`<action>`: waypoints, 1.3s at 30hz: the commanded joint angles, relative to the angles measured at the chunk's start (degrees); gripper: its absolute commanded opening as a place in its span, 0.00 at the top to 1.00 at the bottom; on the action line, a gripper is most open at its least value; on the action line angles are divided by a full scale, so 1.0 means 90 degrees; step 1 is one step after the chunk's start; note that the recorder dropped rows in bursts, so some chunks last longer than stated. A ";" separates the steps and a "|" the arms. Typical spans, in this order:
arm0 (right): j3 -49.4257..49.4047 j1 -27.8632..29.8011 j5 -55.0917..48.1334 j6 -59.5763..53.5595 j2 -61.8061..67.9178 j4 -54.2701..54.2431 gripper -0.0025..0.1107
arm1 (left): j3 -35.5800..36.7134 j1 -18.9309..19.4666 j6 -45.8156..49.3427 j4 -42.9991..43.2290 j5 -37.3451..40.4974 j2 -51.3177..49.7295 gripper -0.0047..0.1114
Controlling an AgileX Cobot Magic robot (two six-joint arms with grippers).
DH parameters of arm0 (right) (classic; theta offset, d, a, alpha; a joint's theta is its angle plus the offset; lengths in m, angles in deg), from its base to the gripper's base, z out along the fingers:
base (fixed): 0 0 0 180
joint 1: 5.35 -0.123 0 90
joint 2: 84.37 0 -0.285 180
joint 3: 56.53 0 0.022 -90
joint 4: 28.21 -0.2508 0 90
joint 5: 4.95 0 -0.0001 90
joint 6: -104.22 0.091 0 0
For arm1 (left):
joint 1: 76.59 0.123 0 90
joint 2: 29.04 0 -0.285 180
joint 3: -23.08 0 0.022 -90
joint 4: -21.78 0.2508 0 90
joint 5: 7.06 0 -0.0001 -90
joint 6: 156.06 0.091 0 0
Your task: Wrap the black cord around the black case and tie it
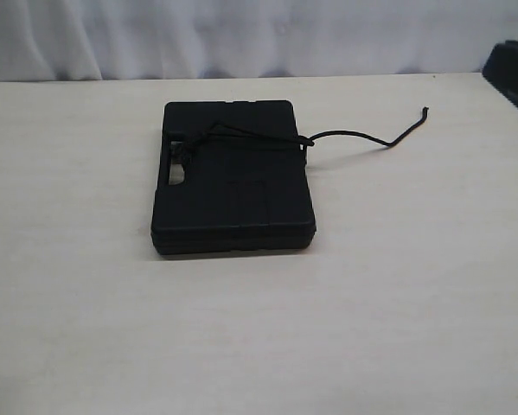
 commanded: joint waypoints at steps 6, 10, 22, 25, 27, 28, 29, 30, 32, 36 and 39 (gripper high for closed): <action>-0.1109 -0.0008 0.0889 -0.4933 -0.1262 -0.5033 0.94 | 0.0023 -0.0043 0.0018 -0.0018 -0.0024 0.0028 0.96; -0.1599 -0.0008 0.2195 -0.6567 -0.1400 -0.5950 0.94 | 0.0023 -0.0043 0.0018 -0.0018 -0.0024 0.0028 0.96; -0.2565 -0.0008 0.2247 -0.8105 -0.2418 -0.8197 0.94 | 0.0023 -0.0043 0.0018 0.0009 -0.0021 0.0028 0.96; -0.2717 -0.0008 0.2247 -0.8367 -0.2721 -0.8316 0.94 | 0.0023 -0.0043 0.0018 0.0009 -0.0021 0.0028 0.96; -0.2841 -0.0008 0.2247 -0.8521 -0.2898 -0.8316 0.94 | 0.0023 -0.0043 0.0018 0.0009 -0.0021 0.0028 0.96; -0.2908 -0.0008 0.2247 -0.8587 -0.2972 -0.8316 0.94 | 0.0023 -0.0043 0.0018 0.0009 -0.0021 0.0028 0.96; -0.3005 -0.0008 0.2247 -0.8666 -0.3069 -0.8316 0.94 | 0.0023 -0.0043 0.0018 0.0009 -0.0021 0.0028 0.96; -0.3073 -0.0008 0.2247 -0.8745 -0.3174 -0.8316 0.94 | 0.0023 -0.0043 0.0018 0.0009 -0.0021 0.0028 0.96; -0.3073 -0.0008 0.2202 -0.8811 -0.3371 -0.8316 0.94 | 0.0023 -0.0043 0.0018 0.0009 -0.0021 0.0028 0.96; -0.3073 -0.0008 0.1204 -0.8903 -0.3955 -0.8316 0.94 | 0.0023 -0.0043 0.0018 0.0009 -0.0021 0.0028 0.96; -0.3073 -0.0008 0.0744 -0.9109 -0.4192 -0.8316 0.94 | 0.0023 -0.0043 0.0018 0.0009 -0.0021 0.0028 0.96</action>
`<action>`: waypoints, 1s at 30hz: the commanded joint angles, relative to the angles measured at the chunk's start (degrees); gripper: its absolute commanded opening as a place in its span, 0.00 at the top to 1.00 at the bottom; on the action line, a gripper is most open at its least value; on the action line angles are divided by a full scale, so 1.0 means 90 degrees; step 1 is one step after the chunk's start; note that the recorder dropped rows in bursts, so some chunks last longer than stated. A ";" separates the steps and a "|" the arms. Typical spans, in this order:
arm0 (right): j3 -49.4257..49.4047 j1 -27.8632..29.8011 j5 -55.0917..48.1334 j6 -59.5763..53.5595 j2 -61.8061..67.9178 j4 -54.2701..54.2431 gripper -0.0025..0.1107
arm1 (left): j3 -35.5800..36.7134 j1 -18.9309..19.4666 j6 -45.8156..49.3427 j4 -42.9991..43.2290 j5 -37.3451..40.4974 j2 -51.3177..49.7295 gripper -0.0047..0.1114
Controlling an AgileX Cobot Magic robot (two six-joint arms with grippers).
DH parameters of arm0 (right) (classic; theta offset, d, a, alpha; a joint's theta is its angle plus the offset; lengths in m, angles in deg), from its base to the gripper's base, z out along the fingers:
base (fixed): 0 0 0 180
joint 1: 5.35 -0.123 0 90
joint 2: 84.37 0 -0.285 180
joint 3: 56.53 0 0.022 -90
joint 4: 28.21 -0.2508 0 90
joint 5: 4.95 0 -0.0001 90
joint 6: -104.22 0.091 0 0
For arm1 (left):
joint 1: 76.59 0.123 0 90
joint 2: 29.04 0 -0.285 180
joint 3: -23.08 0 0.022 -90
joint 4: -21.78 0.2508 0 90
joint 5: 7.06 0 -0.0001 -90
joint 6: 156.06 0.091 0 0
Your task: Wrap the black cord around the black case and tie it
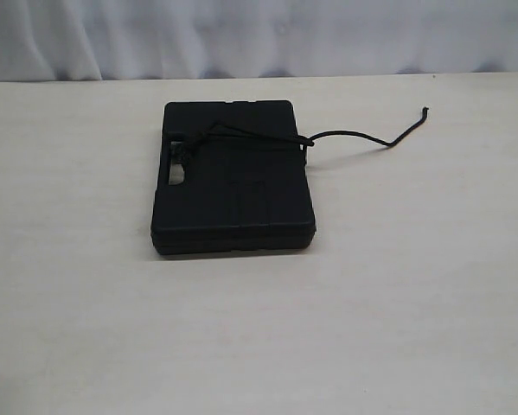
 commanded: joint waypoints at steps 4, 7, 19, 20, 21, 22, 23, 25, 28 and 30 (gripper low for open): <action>-0.0029 -0.0008 -0.1283 -0.0402 -0.0302 -0.0033 0.94 | 0.0023 -0.0043 0.0018 -0.0006 -0.0021 0.0028 0.96; -0.0029 -0.0008 -0.1807 -0.0473 -0.0302 -0.0033 0.94 | 0.0023 -0.0043 0.0018 -0.0006 -0.0021 0.0028 0.96; -0.0029 -0.0008 -0.5012 -0.0483 -0.0302 0.0190 0.94 | 0.0023 -0.0043 0.0018 -0.0019 0.0017 0.0028 0.96; -0.0029 -0.0008 -0.5155 -0.0483 -0.0302 0.0190 0.94 | 0.0023 -0.0043 0.0018 -0.0019 0.0017 0.0028 0.96; -0.0029 -0.0008 -0.5314 -0.0483 -0.0302 0.0190 0.94 | 0.0023 -0.0043 0.0018 -0.0019 0.0017 0.0028 0.96; -0.0029 -0.0008 -0.5461 -0.0483 -0.0302 0.0190 0.94 | 0.0023 -0.0043 0.0018 -0.0019 0.0017 0.0028 0.96; -0.0029 -0.0008 -0.5611 -0.0483 -0.0302 0.0190 0.94 | 0.0023 -0.0043 0.0018 -0.0019 0.0017 0.0028 0.96; -0.0029 -0.0008 -0.5984 -0.0483 -0.0302 0.0165 0.94 | 0.0023 -0.0043 0.0018 -0.0019 0.0017 0.0028 0.96; -0.0029 -0.0008 -0.6222 -0.0556 -0.0302 0.0178 0.94 | 0.0023 -0.0043 0.0018 -0.0019 0.0017 0.0028 0.96; -0.0029 -0.0008 -0.6222 -0.0753 -0.0302 0.0178 0.94 | 0.0023 -0.0043 0.0018 -0.0019 0.0017 0.0028 0.96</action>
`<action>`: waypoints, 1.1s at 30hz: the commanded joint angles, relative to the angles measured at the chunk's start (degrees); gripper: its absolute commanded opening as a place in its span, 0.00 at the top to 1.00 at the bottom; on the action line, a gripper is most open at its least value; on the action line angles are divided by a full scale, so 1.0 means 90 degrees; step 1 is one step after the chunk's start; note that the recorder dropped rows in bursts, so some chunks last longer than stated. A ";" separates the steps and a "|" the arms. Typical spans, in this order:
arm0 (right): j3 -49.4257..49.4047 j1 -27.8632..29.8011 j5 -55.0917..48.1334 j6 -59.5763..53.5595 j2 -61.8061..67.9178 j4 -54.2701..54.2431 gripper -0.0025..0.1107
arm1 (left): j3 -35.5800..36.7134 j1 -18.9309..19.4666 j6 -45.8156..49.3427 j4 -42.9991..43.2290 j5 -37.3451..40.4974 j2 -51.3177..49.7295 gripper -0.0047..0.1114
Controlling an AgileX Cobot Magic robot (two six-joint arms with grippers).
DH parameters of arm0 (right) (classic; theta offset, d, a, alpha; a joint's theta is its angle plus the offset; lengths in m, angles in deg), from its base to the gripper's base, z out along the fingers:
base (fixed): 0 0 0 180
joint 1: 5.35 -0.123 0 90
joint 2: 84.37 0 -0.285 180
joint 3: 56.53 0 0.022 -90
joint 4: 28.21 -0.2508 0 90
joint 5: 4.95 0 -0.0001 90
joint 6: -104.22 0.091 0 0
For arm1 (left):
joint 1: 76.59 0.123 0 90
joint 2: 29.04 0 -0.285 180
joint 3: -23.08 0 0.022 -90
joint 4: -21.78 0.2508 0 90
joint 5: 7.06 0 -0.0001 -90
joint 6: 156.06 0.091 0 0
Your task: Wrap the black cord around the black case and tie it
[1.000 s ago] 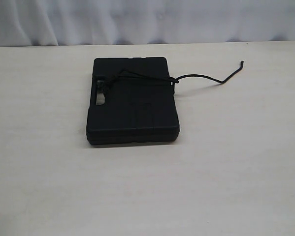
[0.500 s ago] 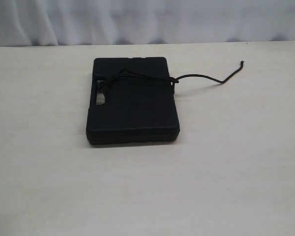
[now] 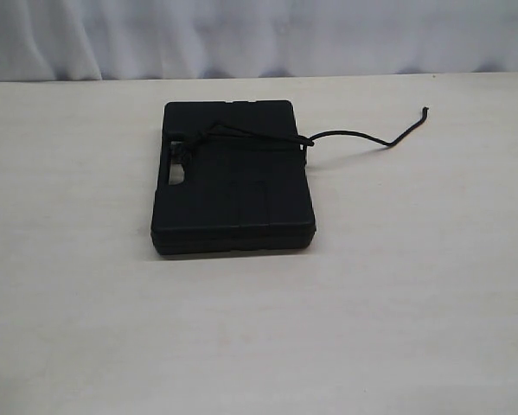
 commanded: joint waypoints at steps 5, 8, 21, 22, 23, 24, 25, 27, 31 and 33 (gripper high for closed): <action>-0.0018 -0.0008 -0.0247 -0.0396 -0.0024 0.0022 0.94 | 0.0023 -0.0043 -0.0007 -0.0019 -0.0017 0.0028 0.96; -0.0018 -0.0008 -0.0245 -0.0379 -0.0024 0.0022 0.94 | 0.0023 -0.0043 -0.0007 -0.0019 -0.0017 0.0028 0.96; -0.0018 -0.0008 -0.0245 -0.0332 -0.0024 0.0022 0.94 | 0.0023 -0.0043 -0.0007 -0.0005 -0.0017 0.0028 0.96; -0.0018 -0.0008 -0.0245 -0.0332 -0.0024 0.0022 0.94 | 0.0023 -0.0043 -0.0007 -0.0005 -0.0017 0.0028 0.96; -0.0018 -0.0008 -0.0245 -0.0332 -0.0024 0.0022 0.94 | 0.0023 -0.0043 -0.0007 -0.0005 -0.0017 0.0028 0.96; -0.0018 -0.0008 -0.0245 -0.0332 -0.0024 0.0022 0.94 | 0.0023 -0.0043 -0.0007 -0.0005 -0.0017 0.0028 0.96; -0.0018 -0.0008 -0.0245 -0.0332 -0.0024 0.0022 0.94 | 0.0023 -0.0043 -0.0007 -0.0005 -0.0017 0.0028 0.96; -0.0018 -0.0008 -0.0245 -0.0332 -0.0024 0.0022 0.94 | 0.0023 -0.0043 -0.0007 -0.0005 -0.0017 0.0028 0.96; -0.0018 -0.0008 -0.0245 -0.0332 -0.0024 0.0022 0.94 | 0.0023 -0.0043 -0.0007 -0.0005 -0.0017 0.0028 0.96; -0.0018 -0.0008 -0.0245 -0.0332 -0.0024 0.0022 0.94 | 0.0023 -0.0043 -0.0007 -0.0005 -0.0017 0.0028 0.96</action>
